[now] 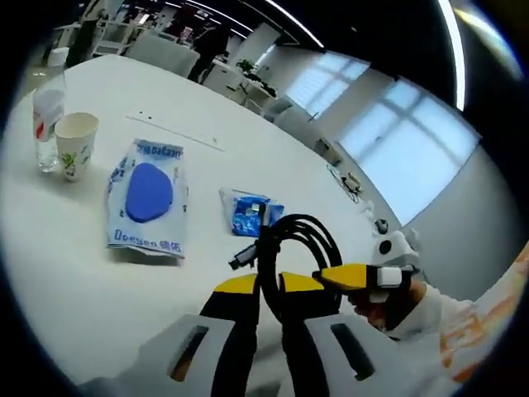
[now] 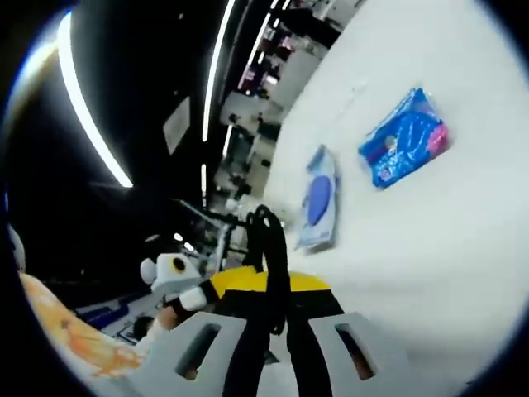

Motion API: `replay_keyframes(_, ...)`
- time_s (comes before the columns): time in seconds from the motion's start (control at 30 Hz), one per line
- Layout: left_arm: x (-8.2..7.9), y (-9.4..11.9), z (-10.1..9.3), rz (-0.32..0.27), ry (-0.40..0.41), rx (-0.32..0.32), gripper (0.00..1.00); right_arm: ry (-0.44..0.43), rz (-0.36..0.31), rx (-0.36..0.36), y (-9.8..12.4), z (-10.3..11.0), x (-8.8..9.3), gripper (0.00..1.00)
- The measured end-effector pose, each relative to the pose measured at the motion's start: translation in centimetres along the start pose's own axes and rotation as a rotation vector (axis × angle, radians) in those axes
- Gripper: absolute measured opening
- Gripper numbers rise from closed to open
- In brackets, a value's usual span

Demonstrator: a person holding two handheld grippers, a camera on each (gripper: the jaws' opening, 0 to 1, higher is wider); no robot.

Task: Arrange the tabletop items into an orderly group along one side of the table until the central work area is clear of visible clutter.

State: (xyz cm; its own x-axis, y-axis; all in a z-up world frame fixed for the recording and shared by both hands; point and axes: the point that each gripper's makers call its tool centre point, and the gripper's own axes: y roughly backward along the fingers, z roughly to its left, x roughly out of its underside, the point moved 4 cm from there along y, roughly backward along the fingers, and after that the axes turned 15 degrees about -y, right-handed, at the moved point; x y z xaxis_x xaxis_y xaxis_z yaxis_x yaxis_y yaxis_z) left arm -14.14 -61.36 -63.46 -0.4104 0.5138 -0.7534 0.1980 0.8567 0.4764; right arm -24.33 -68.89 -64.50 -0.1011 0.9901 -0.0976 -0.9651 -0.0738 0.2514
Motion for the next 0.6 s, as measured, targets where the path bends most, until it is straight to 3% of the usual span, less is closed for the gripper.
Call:
replay_keyframes(0.23, 0.8, -1.3, -1.5, 0.053, -0.027, 0.064, 0.07, 0.012, -0.065, 0.038, 1.0, -0.8, -1.5, 0.02)
replay_keyframes(0.4, 2.5, -2.5, -0.9, 0.137, -0.067, 0.023, 0.08, 0.042, -0.04, 0.086, 0.7, -1.8, -1.3, 0.02)
replay_keyframes(0.6, 2.9, -4.7, 0.0, 0.183, -0.071, 0.016, 0.08, 0.043, -0.035, 0.15, 0.4, -3.4, -2.4, 0.02)
